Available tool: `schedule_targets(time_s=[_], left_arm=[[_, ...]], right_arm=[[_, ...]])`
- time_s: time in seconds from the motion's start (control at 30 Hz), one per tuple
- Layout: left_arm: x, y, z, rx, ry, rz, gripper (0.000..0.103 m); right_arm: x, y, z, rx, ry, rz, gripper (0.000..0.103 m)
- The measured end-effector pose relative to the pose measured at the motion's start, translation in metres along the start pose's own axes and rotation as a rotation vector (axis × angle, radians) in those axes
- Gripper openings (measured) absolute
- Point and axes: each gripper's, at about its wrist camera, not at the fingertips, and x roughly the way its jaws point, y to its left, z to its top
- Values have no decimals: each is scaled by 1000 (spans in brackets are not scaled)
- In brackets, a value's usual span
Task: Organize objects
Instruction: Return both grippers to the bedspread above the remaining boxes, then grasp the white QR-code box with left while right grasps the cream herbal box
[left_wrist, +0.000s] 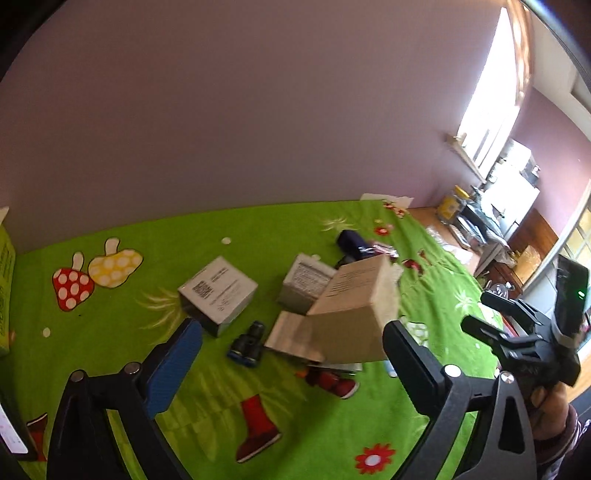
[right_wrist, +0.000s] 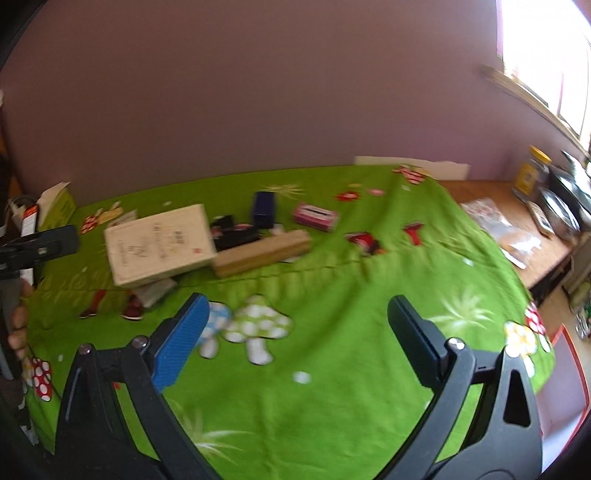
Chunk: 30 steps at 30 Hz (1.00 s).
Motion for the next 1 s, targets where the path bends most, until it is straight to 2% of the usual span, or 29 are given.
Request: schedule_targets(time_s=[0.17, 0.33, 0.6, 0.67, 0.73, 0.8, 1.0], left_arm=[[16, 18, 6, -32, 38, 50, 92], [29, 26, 14, -9, 64, 146, 91], [58, 36, 20, 51, 112, 244, 91], [63, 38, 20, 58, 122, 219, 86], [67, 39, 19, 59, 132, 203, 68], [69, 39, 18, 65, 136, 186, 60], [65, 43, 13, 73, 122, 178, 59]], right_arm=[[8, 32, 8, -54, 4, 78, 100], [11, 53, 14, -82, 13, 157, 102], [24, 80, 21, -128, 53, 194, 103], [29, 86, 22, -142, 60, 185, 103], [36, 87, 24, -148, 69, 176, 103], [42, 89, 26, -149, 76, 171, 103], [58, 90, 32, -161, 90, 157, 103]])
